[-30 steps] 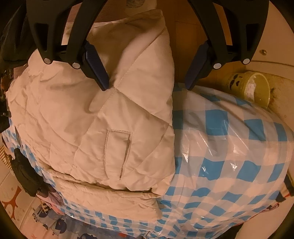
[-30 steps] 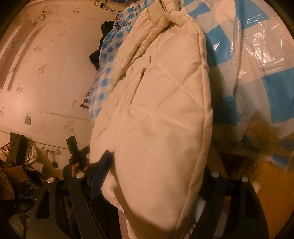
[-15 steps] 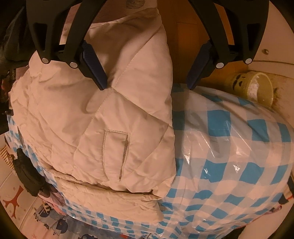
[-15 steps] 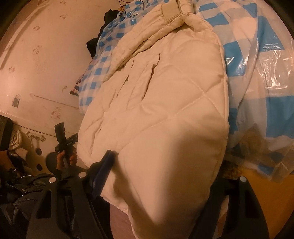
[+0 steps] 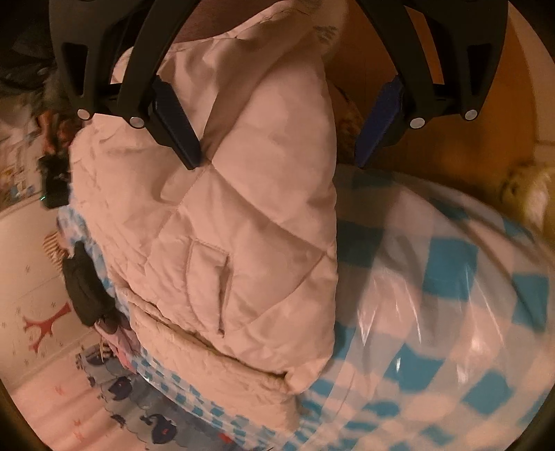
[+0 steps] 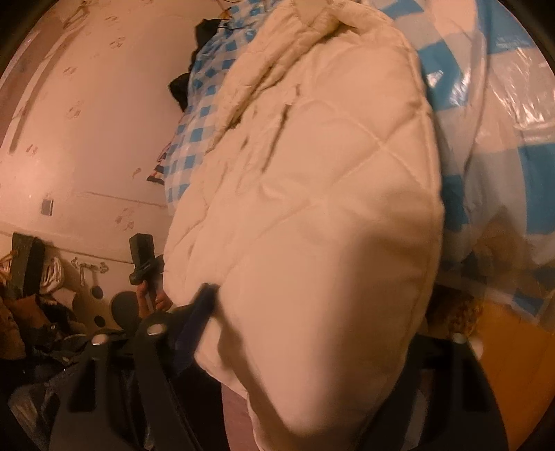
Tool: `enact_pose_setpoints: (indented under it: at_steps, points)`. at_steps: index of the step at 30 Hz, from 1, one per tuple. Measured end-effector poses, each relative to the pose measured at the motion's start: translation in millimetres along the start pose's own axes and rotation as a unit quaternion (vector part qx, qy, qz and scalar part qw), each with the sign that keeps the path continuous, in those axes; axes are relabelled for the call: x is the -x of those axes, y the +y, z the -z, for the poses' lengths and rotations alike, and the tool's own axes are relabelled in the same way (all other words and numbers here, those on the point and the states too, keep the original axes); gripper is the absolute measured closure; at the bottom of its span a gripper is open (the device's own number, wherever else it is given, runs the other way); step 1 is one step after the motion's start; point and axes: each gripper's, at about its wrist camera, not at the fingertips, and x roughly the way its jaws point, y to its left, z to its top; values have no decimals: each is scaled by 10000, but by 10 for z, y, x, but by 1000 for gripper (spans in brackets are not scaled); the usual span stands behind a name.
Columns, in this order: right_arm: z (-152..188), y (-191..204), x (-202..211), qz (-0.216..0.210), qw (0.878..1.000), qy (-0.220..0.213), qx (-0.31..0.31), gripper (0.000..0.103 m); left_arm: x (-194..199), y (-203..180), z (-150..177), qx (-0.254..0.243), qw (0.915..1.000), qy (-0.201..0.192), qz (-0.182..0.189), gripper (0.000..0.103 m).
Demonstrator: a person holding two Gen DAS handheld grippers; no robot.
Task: Fold large clothes
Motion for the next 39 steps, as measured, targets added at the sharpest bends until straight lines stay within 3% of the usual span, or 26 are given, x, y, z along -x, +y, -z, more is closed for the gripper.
enact_pose_setpoints:
  at_steps: [1, 4, 6, 8, 12, 15, 23, 29, 32, 34, 36, 39]
  points:
    - [0, 31, 10, 8, 10000, -37, 71, 58, 24, -37, -6, -114, 9999, -68, -31, 41]
    - [-2, 160, 37, 80, 9993, -162, 314, 70, 83, -150, -55, -387, 9991, -146, 77, 76]
    - [1, 200, 45, 27, 9992, -179, 355, 70, 112, -226, -78, -580, 9981, -191, -25, 80]
    - [1, 189, 39, 3, 9993, -165, 340, 70, 128, -287, -78, -748, 9969, -195, -171, 81]
    - [-1, 92, -14, -142, 9998, -72, 147, 55, 132, -326, -82, -831, 9960, -153, -277, 77]
    - [5, 53, -55, -189, 9997, -57, 126, 55, 166, -331, -46, -971, 9943, -176, -403, 77]
    - [8, 198, 51, -52, 9979, -515, 401, 76, 242, -493, -40, -1316, 9877, -238, -813, 80]
    - [-19, 259, 276, -387, 9950, -773, 500, 82, 325, -608, -46, -1556, 9818, -278, -1055, 83]
    - [-20, 219, 273, -369, 9963, -631, 457, 82, 282, -606, -47, -1569, 9801, -172, -1206, 78]
    - [-21, 146, 229, -362, 9974, -526, 345, 78, 214, -614, -39, -1592, 9777, -93, -1370, 58]
    - [-22, 63, 183, -392, 9980, -456, 186, 66, 167, -634, -2, -1678, 9720, -119, -1640, 47]
    - [-8, -5, 144, -374, 9984, -420, 45, 53, 144, -666, 35, -1833, 9676, -104, -1733, 45]
